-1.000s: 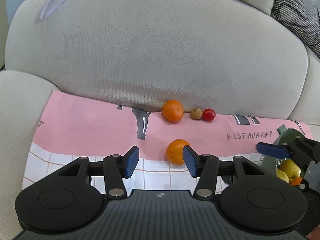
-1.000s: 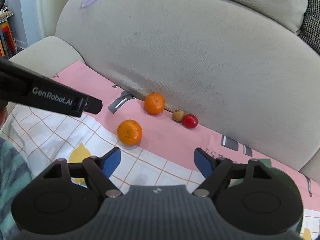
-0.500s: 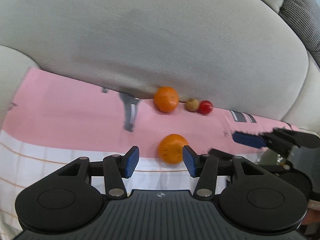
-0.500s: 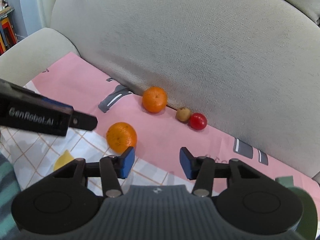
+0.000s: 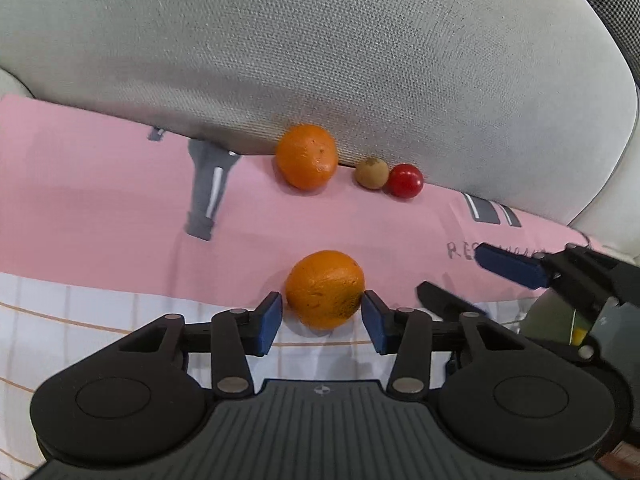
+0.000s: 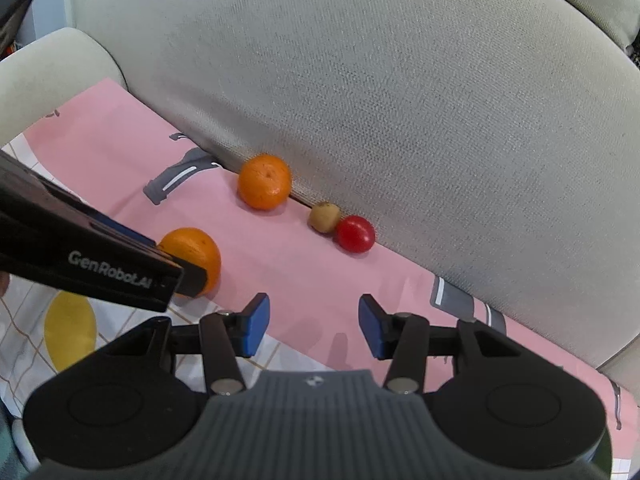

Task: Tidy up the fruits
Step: 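Grasp a mandarin with the left tool while the right tool grasps another mandarin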

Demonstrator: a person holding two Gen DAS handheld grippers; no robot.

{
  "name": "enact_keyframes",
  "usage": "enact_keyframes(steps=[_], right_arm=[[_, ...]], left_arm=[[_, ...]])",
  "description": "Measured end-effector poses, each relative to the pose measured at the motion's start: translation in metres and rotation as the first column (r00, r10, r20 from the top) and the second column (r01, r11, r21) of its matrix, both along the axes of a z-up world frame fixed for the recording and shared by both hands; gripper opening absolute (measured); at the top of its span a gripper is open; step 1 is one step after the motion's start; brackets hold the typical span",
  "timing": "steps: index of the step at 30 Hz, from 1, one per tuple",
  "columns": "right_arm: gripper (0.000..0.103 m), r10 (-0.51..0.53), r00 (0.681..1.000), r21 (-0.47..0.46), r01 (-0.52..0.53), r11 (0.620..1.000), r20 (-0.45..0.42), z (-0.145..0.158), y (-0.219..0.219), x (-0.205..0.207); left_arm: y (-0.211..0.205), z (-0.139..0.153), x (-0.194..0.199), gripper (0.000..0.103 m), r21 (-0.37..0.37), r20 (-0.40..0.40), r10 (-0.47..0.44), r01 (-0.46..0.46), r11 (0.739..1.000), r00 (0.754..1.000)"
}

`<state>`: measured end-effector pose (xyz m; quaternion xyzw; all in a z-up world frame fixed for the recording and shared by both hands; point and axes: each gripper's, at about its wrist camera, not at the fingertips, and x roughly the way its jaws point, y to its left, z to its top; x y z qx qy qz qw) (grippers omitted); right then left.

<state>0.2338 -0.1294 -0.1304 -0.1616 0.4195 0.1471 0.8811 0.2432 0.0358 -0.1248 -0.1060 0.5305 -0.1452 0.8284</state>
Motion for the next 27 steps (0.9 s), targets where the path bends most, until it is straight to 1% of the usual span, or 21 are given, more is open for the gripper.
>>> enact_keyframes(steps=[4, 6, 11, 15, 18, 20, 22, 25, 27], right_arm=[[0.046, 0.009, 1.0, -0.005, -0.009, 1.0, 0.002, -0.004, 0.003, 0.003], [0.046, 0.022, 1.0, -0.005, -0.022, 1.0, 0.016, -0.004, 0.005, 0.003], [0.047, 0.046, 0.998, 0.036, -0.047, 0.998, 0.045, -0.002, 0.01, 0.008], [0.047, 0.076, 0.995, 0.046, -0.079, 0.996, 0.063, -0.003, 0.027, 0.022], [0.047, 0.087, 0.993, 0.048, -0.091, 0.995, 0.077, -0.006, 0.041, 0.036], [0.047, 0.086, 0.993, 0.053, -0.09, 0.995, 0.079, -0.009, 0.049, 0.047], [0.047, 0.087, 0.992, 0.031, -0.09, 0.996, 0.087, -0.012, 0.056, 0.057], [0.047, 0.088, 0.993, 0.047, -0.092, 0.995, 0.083, -0.018, 0.059, 0.073], [0.047, 0.1, 0.991, 0.044, -0.104, 0.994, 0.084, -0.023, 0.061, 0.08]], left_arm=[[-0.003, 0.0, 0.0, 0.045, -0.013, 0.025, 0.006, -0.005, 1.0, 1.0], [0.002, 0.002, 0.0, 0.044, -0.005, 0.031, 0.024, -0.024, 1.0, 0.999], [0.027, 0.011, 0.003, 0.042, -0.004, 0.051, 0.108, -0.108, 0.994, 0.993], [0.045, 0.017, 0.004, 0.04, 0.016, 0.071, 0.159, -0.161, 0.987, 0.985], [0.054, 0.015, 0.006, 0.04, -0.019, 0.062, 0.169, -0.168, 0.986, 0.984], [0.056, 0.013, 0.006, 0.04, -0.033, 0.069, 0.176, -0.174, 0.984, 0.982], [0.057, 0.012, 0.007, 0.04, -0.038, 0.062, 0.162, -0.16, 0.986, 0.985], [0.057, 0.011, 0.007, 0.041, -0.03, 0.054, 0.121, -0.12, 0.992, 0.991], [0.061, 0.008, 0.007, 0.041, -0.057, 0.039, 0.131, -0.129, 0.99, 0.991]])
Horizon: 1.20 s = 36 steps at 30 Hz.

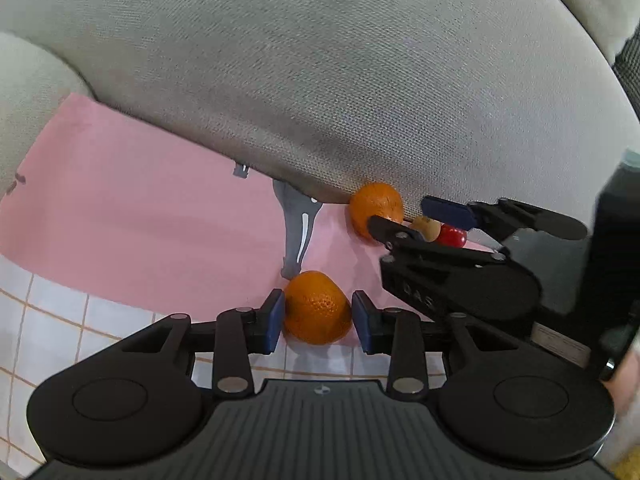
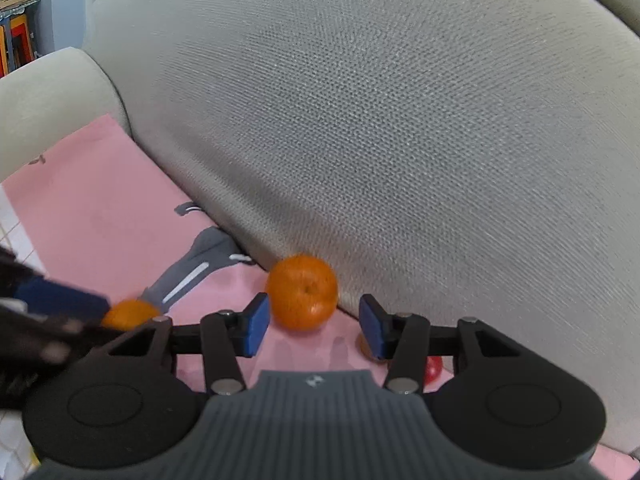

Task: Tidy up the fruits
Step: 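Grasp a mandarin with the left tool while the right tool grasps another mandarin, then carry both mandarins over the green colander with both tools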

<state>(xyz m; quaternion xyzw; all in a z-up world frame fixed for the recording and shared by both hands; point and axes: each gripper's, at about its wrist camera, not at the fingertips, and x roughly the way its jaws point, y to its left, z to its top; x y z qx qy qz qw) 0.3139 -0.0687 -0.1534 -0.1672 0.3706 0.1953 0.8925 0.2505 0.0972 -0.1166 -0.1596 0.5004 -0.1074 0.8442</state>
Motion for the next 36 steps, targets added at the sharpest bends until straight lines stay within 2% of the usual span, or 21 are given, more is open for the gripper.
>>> enact_keyframes(steps=[4, 9, 12, 18, 24, 29, 36], right_arm=[[0.048, 0.026, 1.0, 0.017, -0.026, 1.0, -0.016, -0.007, 0.005, 0.009], [0.048, 0.018, 0.999, 0.01, -0.018, 1.0, -0.044, -0.015, 0.016, 0.018], [0.044, 0.004, 0.998, 0.027, -0.003, 1.0, -0.059, -0.013, 0.014, 0.02], [0.043, -0.04, 0.997, 0.059, 0.044, 0.997, -0.067, -0.002, -0.006, 0.006], [0.043, -0.098, 0.994, 0.076, 0.102, 0.992, -0.055, 0.013, -0.033, -0.014], [0.043, -0.105, 0.993, 0.082, 0.109, 0.991, -0.046, 0.023, -0.042, -0.043], [0.043, -0.075, 0.995, 0.079, 0.08, 0.994, -0.065, 0.031, -0.045, -0.087]], left_arm=[[0.005, -0.005, 0.001, 0.042, -0.035, -0.017, 0.006, -0.007, 0.999, 1.0], [-0.011, -0.01, 0.005, 0.046, 0.005, -0.024, -0.039, 0.039, 0.999, 0.999], [-0.022, -0.013, 0.007, 0.047, 0.037, -0.015, -0.065, 0.065, 0.997, 0.998], [-0.036, -0.018, 0.011, 0.046, 0.103, -0.004, -0.091, 0.091, 0.991, 0.996], [-0.035, -0.018, 0.01, 0.046, 0.094, 0.005, -0.062, 0.062, 0.994, 0.998], [-0.036, -0.006, 0.0, 0.046, 0.104, 0.03, -0.059, 0.055, 0.993, 0.998], [-0.038, 0.028, -0.032, 0.046, 0.117, 0.066, -0.06, 0.052, 0.992, 0.996]])
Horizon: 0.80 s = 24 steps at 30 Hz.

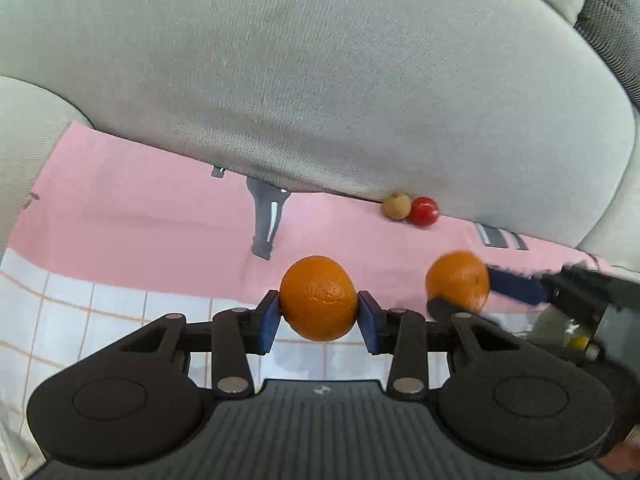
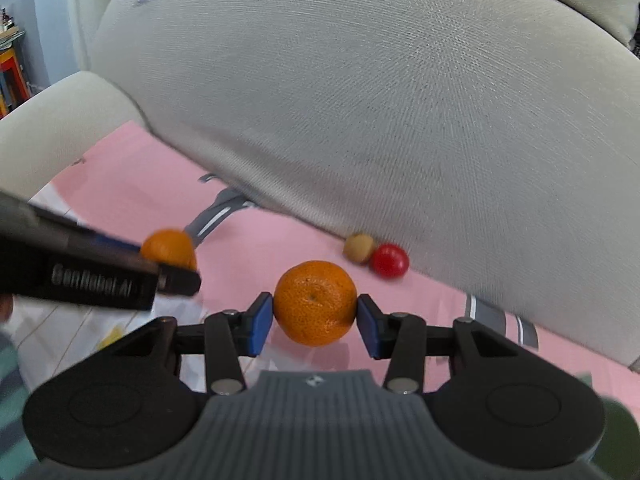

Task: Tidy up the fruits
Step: 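Carry both mandarins over the green colander with both tools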

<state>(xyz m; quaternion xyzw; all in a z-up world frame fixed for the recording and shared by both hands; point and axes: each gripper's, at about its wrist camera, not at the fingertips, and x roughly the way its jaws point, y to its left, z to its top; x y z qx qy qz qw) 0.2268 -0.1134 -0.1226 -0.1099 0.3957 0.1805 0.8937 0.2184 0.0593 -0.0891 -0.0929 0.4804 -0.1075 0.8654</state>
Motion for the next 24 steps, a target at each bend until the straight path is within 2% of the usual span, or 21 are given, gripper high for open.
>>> enact_keyframes(steps=[4, 11, 24], right_arm=[[0.043, 0.027, 0.999, -0.013, -0.027, 1.0, 0.017, 0.01, -0.004, -0.037], [0.043, 0.01, 0.999, 0.015, -0.01, 1.0, 0.032, 0.032, -0.027, -0.09], [0.043, -0.089, 0.993, 0.017, 0.088, 0.996, 0.083, 0.045, -0.078, -0.14]], left_arm=[[-0.01, 0.022, -0.02, 0.046, -0.001, 0.033, -0.036, 0.036, 0.999, 0.999], [-0.041, 0.051, -0.056, 0.046, 0.004, 0.07, -0.116, 0.117, 0.993, 0.991], [-0.104, 0.083, -0.112, 0.046, 0.045, 0.136, -0.283, 0.28, 0.959, 0.949]])
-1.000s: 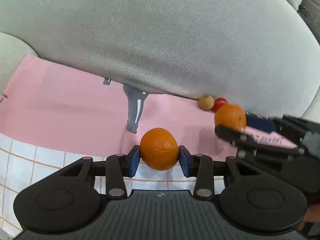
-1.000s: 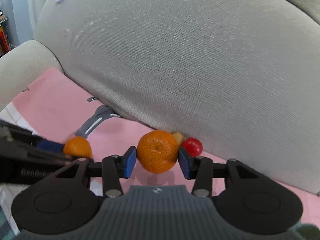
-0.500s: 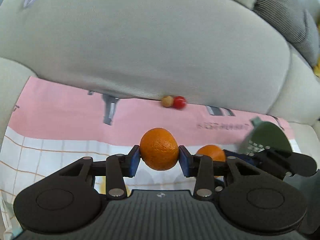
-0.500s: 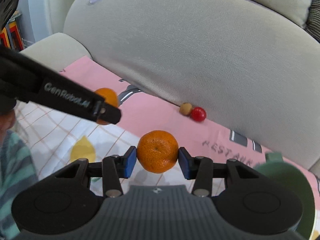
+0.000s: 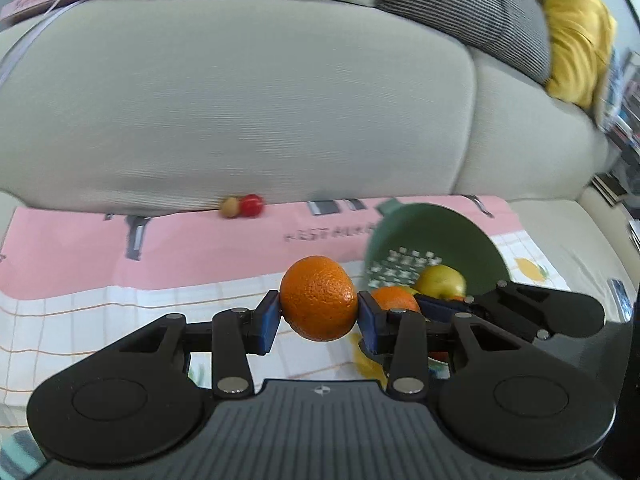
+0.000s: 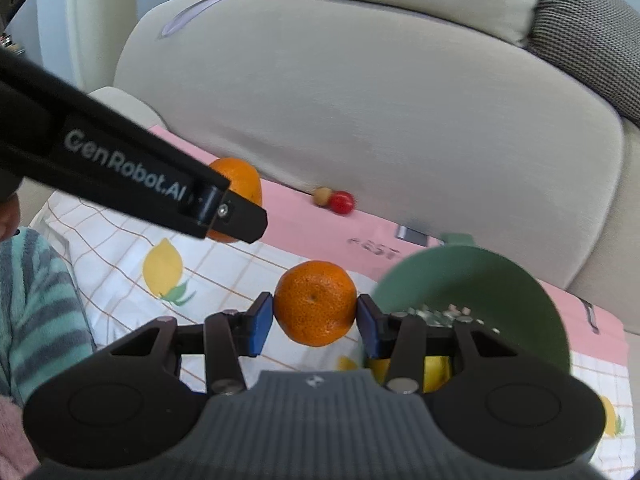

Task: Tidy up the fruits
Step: 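Carry both mandarins over the green colander with both tools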

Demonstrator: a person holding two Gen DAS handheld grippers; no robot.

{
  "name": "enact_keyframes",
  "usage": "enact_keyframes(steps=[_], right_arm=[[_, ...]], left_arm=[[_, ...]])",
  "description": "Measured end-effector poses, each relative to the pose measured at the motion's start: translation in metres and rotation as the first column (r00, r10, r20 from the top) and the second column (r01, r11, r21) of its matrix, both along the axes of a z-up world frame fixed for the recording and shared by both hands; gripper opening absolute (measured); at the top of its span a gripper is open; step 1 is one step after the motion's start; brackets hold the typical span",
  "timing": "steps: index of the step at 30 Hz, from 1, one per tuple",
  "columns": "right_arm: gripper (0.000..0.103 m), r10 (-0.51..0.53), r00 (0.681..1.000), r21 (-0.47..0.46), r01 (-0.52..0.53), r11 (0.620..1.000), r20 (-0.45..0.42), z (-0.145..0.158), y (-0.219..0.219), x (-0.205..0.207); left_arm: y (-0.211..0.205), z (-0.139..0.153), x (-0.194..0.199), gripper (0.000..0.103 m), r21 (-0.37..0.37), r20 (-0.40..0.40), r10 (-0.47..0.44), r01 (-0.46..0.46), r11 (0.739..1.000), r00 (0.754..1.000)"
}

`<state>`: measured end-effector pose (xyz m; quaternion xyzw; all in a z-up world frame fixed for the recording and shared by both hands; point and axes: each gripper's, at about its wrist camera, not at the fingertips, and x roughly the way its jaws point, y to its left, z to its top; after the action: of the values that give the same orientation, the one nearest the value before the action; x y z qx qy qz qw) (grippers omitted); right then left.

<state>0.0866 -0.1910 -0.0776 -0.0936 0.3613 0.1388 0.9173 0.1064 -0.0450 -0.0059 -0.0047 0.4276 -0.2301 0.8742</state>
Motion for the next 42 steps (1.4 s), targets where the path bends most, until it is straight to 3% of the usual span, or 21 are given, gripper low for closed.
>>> enact_keyframes(steps=[12, 21, 36, 42], right_arm=[[0.043, -0.104, 0.994, 0.0, 0.104, 0.995, 0.027, 0.008, -0.057, -0.021], [0.043, -0.175, 0.985, -0.004, 0.175, 0.985, -0.007, 0.001, -0.09, -0.016], [0.043, -0.142, 0.99, -0.101, 0.139, 0.985, -0.021, -0.015, -0.11, 0.011], [0.043, -0.142, 0.988, -0.124, 0.133, 0.983, -0.065, -0.027, -0.115, 0.023]], left_arm=[[-0.058, -0.004, -0.016, 0.046, 0.016, -0.021, -0.107, 0.107, 0.994, 0.994], [-0.094, -0.007, -0.015, 0.046, 0.057, -0.014, -0.176, 0.176, 0.983, 0.984], [-0.135, -0.034, 0.009, 0.046, 0.101, -0.063, -0.236, 0.241, 0.965, 0.97], [-0.142, -0.048, 0.02, 0.046, 0.117, -0.097, -0.242, 0.253, 0.96, 0.965]])
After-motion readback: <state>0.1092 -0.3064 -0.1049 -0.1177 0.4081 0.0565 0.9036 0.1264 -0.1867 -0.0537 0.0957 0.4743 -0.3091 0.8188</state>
